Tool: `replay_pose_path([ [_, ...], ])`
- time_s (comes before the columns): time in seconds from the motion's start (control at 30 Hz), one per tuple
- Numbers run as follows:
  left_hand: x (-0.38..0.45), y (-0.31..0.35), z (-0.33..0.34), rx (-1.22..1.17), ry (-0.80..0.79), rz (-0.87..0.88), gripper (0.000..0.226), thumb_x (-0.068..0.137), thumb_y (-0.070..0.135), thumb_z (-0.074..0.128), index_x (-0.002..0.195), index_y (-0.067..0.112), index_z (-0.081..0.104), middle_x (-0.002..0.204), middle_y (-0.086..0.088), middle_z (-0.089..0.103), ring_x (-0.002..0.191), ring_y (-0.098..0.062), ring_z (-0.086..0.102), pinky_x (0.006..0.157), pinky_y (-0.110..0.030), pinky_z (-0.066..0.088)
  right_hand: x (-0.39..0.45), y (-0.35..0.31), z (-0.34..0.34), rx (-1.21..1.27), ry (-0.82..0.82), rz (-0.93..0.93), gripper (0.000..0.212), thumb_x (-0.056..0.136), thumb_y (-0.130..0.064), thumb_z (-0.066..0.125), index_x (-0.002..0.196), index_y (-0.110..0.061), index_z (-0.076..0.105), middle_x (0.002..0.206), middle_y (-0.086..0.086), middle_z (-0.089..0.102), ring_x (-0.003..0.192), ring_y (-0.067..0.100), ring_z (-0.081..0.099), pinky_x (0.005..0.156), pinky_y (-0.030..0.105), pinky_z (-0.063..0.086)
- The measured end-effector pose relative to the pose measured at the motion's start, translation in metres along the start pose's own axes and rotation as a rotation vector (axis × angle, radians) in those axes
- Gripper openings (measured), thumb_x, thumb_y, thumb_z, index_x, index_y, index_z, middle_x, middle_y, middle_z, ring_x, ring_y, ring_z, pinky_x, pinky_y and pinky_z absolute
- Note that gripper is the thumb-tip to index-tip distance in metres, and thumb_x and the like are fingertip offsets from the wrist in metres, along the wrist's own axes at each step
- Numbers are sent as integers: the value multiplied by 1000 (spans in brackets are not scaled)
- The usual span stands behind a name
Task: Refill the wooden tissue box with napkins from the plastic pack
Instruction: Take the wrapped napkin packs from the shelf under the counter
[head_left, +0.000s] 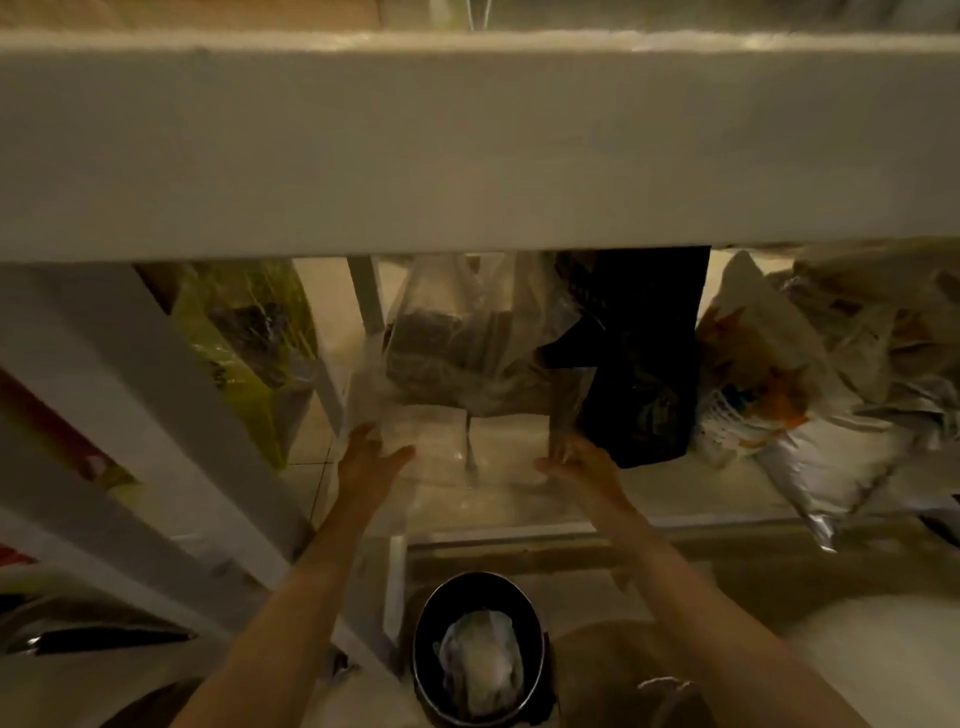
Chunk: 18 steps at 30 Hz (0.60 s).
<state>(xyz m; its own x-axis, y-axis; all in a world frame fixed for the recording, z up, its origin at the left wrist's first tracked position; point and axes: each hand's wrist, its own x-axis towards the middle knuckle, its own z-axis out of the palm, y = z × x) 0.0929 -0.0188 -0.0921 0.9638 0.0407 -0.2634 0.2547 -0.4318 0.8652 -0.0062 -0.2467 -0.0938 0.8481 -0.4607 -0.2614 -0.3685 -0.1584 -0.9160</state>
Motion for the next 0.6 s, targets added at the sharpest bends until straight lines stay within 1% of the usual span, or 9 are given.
replay_pose_path([
  [0.07,-6,2,-2,116,-6,-4,65,67,33,75,121,3,53,121,-17,60,113,-33,54,90,-31,41,0,1,-1,27,16,-1,21,75,-7,72,88,4,61,79,6,56,81,20,54,65,18,44],
  [0.17,-23,10,-8,198,-24,27,21,77,26,70,84,6,66,89,-17,65,94,-29,61,72,-28,39,-10,-7,-10,60,-7,-26,10,77,-7,71,84,-9,64,77,0,58,77,14,55,68,19,48],
  [0.23,-36,15,-12,156,-29,39,19,75,22,72,63,12,61,68,-11,62,74,-27,60,64,-27,45,-19,-14,-19,62,-32,-36,12,77,-7,70,74,-15,63,79,-2,60,76,12,57,68,18,49],
  [0.27,-43,19,-14,142,-33,41,24,75,19,72,58,12,57,61,-7,58,63,-23,58,56,-18,44,-24,-16,-24,53,-27,-47,15,78,-6,70,70,-16,62,79,-2,61,76,12,57,66,13,47],
  [0.3,-51,24,-16,126,-37,46,25,75,16,73,58,9,55,57,-3,55,54,-15,55,46,-9,40,-29,-18,-29,42,-21,-48,13,78,-4,70,70,-13,63,81,0,62,77,12,58,65,11,45],
  [0.37,-68,32,-23,44,-77,35,17,74,9,73,67,6,57,57,-4,54,42,-4,55,40,-5,38,-41,-23,-41,65,-27,-33,6,77,-1,70,83,-1,68,85,6,63,83,17,59,71,18,46],
  [0.4,-76,34,-27,17,-109,32,15,73,7,73,69,10,58,59,-7,56,40,-2,55,39,-4,38,-48,-26,-47,88,-31,-4,12,77,1,69,89,4,67,83,7,64,83,19,59,71,20,47],
  [0.5,-105,45,-37,-54,-194,29,19,72,2,73,79,16,61,69,-8,60,55,-13,58,43,-9,43,-77,-41,-68,102,-71,44,13,76,7,69,87,-1,68,75,-2,63,69,7,61,59,5,47],
  [0.6,-135,56,-51,-56,-257,19,29,72,-3,73,98,3,61,87,-11,63,76,-25,60,63,-26,52,-114,-54,-93,54,-124,8,22,76,4,69,97,6,66,80,-3,65,63,-8,64,57,2,45],
])
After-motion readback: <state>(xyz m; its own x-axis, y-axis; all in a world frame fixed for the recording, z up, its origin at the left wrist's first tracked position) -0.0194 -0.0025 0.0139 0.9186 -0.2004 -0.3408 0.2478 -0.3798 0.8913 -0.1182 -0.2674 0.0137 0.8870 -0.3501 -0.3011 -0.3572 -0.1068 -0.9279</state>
